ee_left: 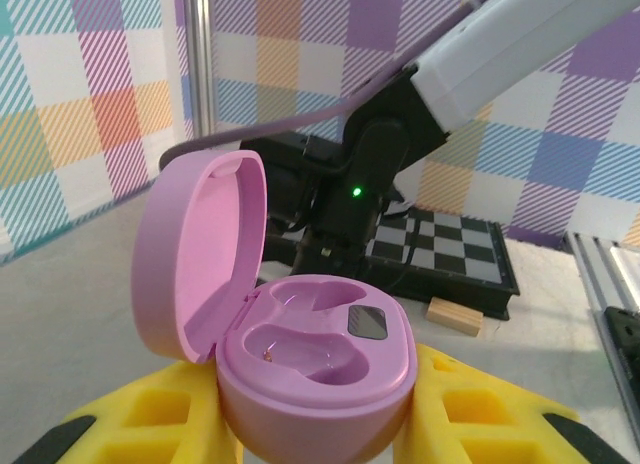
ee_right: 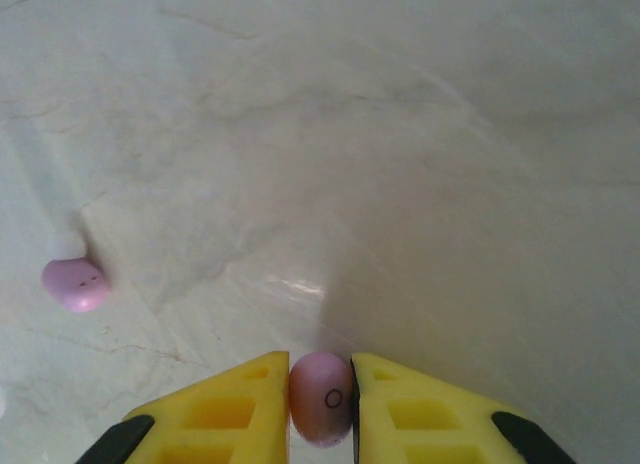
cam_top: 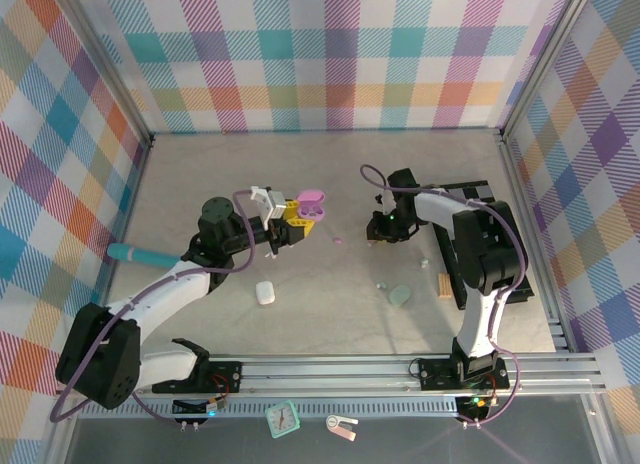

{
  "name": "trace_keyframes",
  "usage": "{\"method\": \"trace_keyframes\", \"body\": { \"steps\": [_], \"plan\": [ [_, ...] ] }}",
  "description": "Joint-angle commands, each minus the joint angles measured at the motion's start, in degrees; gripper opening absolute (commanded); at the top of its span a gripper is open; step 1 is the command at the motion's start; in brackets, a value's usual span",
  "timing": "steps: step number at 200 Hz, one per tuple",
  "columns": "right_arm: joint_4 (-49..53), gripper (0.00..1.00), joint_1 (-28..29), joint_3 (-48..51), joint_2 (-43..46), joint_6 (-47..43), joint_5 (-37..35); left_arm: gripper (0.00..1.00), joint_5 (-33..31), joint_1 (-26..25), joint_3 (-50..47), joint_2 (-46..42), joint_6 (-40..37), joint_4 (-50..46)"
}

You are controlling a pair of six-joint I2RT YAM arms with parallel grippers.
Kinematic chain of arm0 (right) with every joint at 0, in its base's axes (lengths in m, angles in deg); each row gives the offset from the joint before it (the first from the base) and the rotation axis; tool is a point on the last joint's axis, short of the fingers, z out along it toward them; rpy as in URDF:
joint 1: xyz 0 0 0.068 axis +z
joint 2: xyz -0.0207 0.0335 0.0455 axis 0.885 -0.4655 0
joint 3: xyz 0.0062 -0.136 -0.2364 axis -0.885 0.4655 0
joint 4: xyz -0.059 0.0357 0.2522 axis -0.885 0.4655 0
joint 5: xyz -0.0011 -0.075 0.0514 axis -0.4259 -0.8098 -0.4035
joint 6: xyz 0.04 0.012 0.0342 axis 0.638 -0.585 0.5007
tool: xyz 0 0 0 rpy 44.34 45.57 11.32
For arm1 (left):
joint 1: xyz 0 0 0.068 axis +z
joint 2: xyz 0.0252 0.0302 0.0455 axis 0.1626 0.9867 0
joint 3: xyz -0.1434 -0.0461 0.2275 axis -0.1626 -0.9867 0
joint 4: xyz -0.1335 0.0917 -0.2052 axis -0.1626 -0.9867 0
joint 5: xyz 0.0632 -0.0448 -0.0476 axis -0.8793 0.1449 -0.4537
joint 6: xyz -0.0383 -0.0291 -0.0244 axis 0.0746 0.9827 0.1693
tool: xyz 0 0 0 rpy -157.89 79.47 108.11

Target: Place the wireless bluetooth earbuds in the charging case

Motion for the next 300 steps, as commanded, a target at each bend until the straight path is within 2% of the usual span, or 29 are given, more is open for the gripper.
{"method": "trace_keyframes", "body": {
  "steps": [1, 51, 130, 176, 216, 300],
  "plan": [
    [2.67, 0.22, 0.58, 1.38, 3.03, 9.36, -5.51, 0.33, -1.79, -0.75, 1.43, 0.61, -3.37, -1.49],
    [6.34, 0.20, 2.63, 1.91, 7.44, 14.92, -12.73, 0.32, -4.16, -1.76, 2.11, 3.52, -6.05, -2.95],
    [10.08, 0.20, 6.40, 0.70, 14.41, 17.86, -17.30, 0.32, -9.58, -3.35, 2.98, 11.68, -7.10, 2.14],
    [10.45, 0.22, 10.60, -1.67, 17.96, 17.85, -17.19, 0.32, -13.29, -4.35, 3.99, 16.90, -7.66, 5.17],
    [10.84, 0.21, 14.29, -5.74, 19.51, 17.70, -16.12, 0.32, -13.44, -5.37, 4.96, 19.90, -7.74, 6.08],
    [5.76, 0.21, 16.21, -10.67, 18.52, 17.68, -8.51, 0.32, -13.22, -6.88, 5.06, 21.13, -8.22, 6.79]
  ]
}}
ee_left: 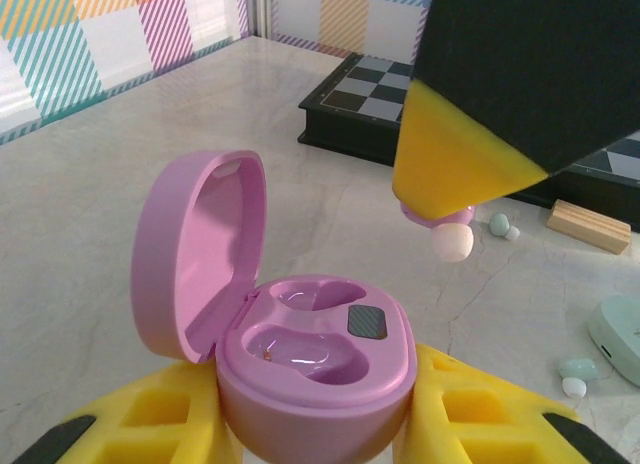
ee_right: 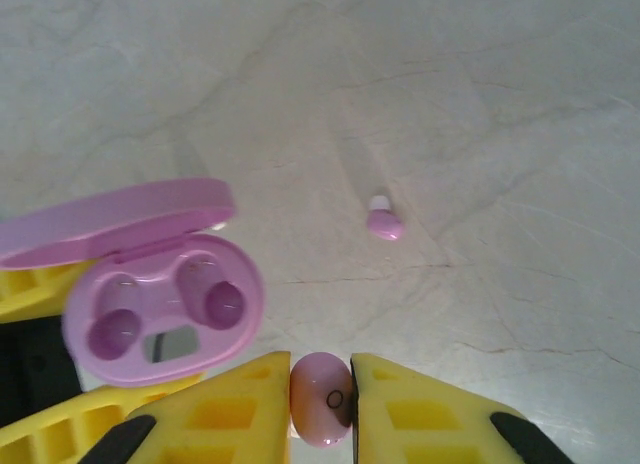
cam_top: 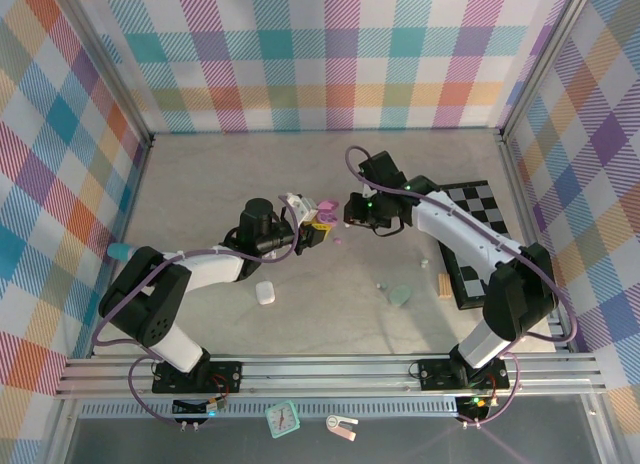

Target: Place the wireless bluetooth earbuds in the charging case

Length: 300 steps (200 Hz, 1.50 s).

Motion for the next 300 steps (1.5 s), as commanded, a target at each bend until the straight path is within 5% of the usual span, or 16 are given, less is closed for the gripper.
{"method": "trace_keyframes", "body": {
  "steps": [1, 217, 300],
  "plan": [
    [-2.22, 0.21, 0.61, -2.39, 0.20, 0.96, 3.53, 0.32, 0.24, -1.04, 1.49, 0.60, -1.26, 2.48],
    [-2.53, 0.21, 4.12, -5.67, -5.87, -1.42, 5.30, 0.32, 0.19, -1.91, 1.39, -0.87, -2.40, 2.38],
    [-1.43, 0.37, 4.24, -5.83, -2.51, -1.33, 5.32, 0.32, -1.15, -1.91, 0.38, -1.07, -1.80, 4.57]
  ]
}}
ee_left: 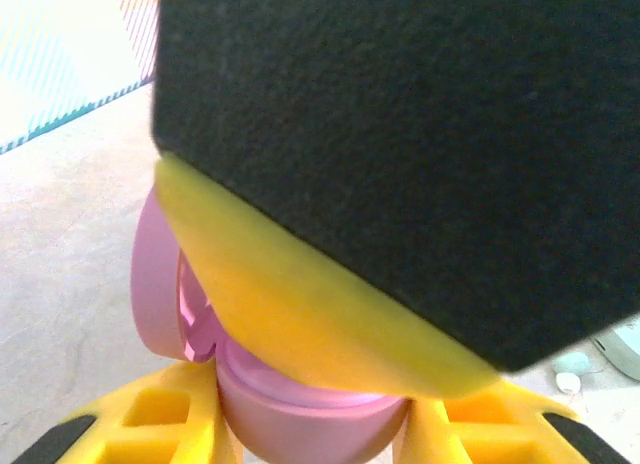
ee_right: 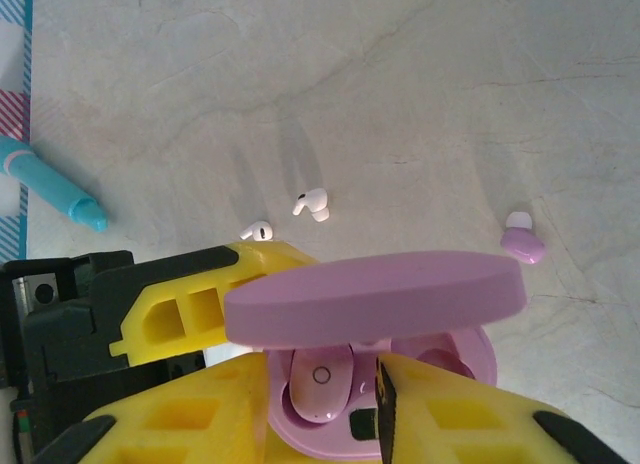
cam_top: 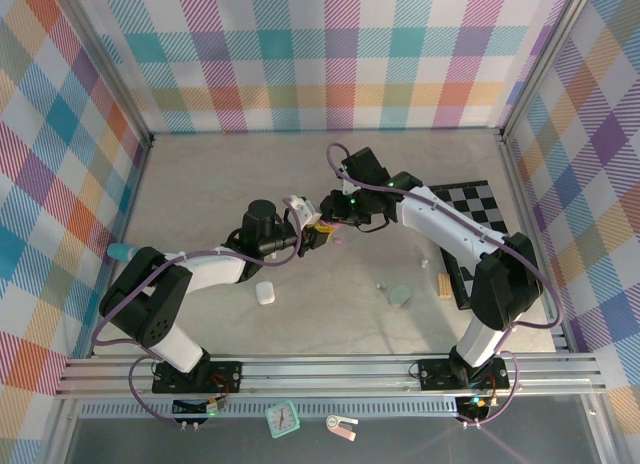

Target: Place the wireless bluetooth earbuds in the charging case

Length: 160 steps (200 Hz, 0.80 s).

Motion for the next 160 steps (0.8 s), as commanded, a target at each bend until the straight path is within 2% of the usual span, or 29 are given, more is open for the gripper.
{"method": "trace_keyframes", "body": {
  "steps": [1, 51, 103, 132, 160],
  "plan": [
    [1.37, 0.37, 0.49, -0.95, 2.75, -0.85, -0.59, 0.32, -0.60, -0.68, 0.32, -1.11, -0.16, 4.36],
    [-0.06, 0.49, 0.43, 4.07, 10.34, -1.57, -2.51, 0.32, -0.98, 1.36, -2.27, -0.85, 4.00, 10.53],
    [-1.38, 0.50, -0.32, 10.71, 17.94, 0.23, -8.70, 0.32, -1.14, 4.81, -4.59, -2.51, 4.93, 11.54],
    [-2.40, 0.50, -3.09, 12.97, 16.85, -0.60, -9.58, 0.32, -1.23, 7.66, -6.30, -5.90, 4.83, 10.34],
    [-0.29, 0.49, -3.83, 11.45, 11.07, -11.33, -9.58, 0.32, -2.85, 9.95, -7.27, -9.36, 4.61, 7.18]
  ]
}}
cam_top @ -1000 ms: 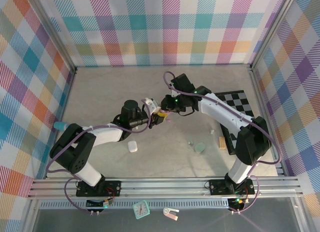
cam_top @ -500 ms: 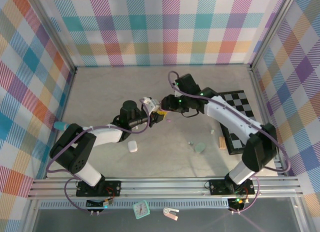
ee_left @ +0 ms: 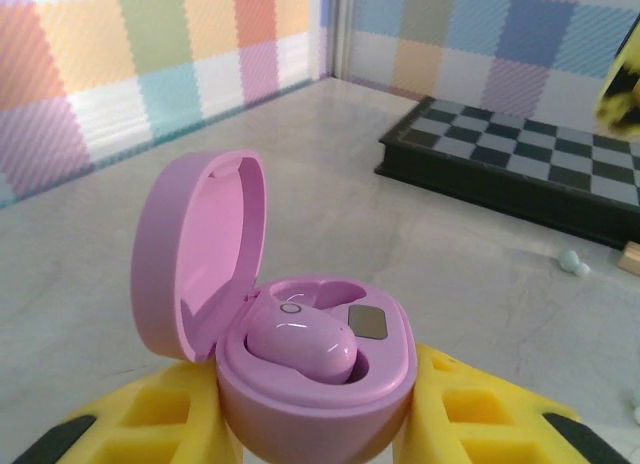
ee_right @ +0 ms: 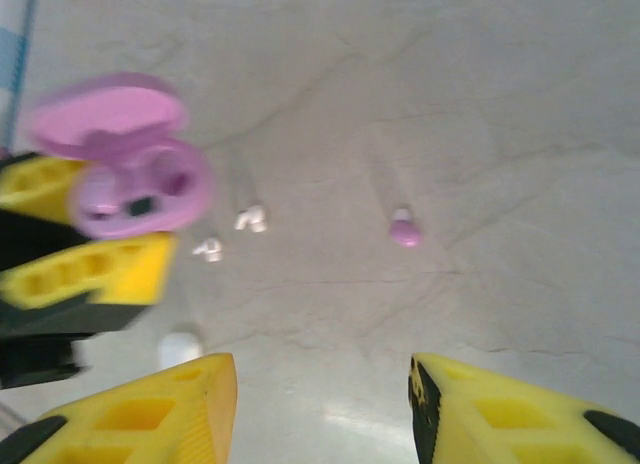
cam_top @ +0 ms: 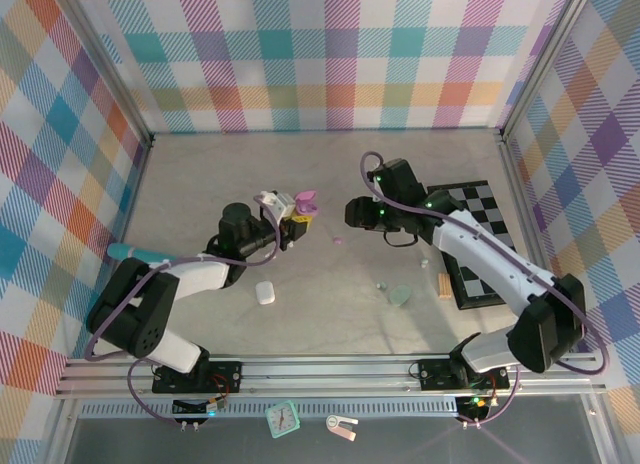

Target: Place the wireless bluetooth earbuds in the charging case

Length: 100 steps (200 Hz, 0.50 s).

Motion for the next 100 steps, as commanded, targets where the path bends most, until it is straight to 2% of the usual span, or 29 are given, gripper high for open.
{"method": "trace_keyframes", "body": {
  "steps": [1, 27, 52, 68, 100],
  "plan": [
    [1.26, 0.49, -0.64, -1.04, -4.82, -8.66, -1.23, 0.32, -0.98, 1.82, -0.71, -3.69, 0.09, -0.08],
    [7.77, 0.49, -0.40, -6.93, -12.44, -15.44, -2.45, 0.32, -1.97, 4.37, -2.08, -4.25, 1.31, 1.68],
    [9.22, 0.49, 0.65, -10.12, -18.23, -20.28, -3.70, 0.31, -2.58, 7.92, -3.21, -4.10, 4.74, 6.24],
    [10.47, 0.49, 0.92, -12.46, -22.19, -20.41, -3.83, 0.31, -3.14, 9.64, -3.39, -4.31, 5.50, 7.81],
    [8.14, 0.48, 1.53, -12.79, -26.65, -18.67, 0.97, 0.31, -3.72, 11.04, -2.22, -6.22, 4.39, 5.36]
  ]
}}
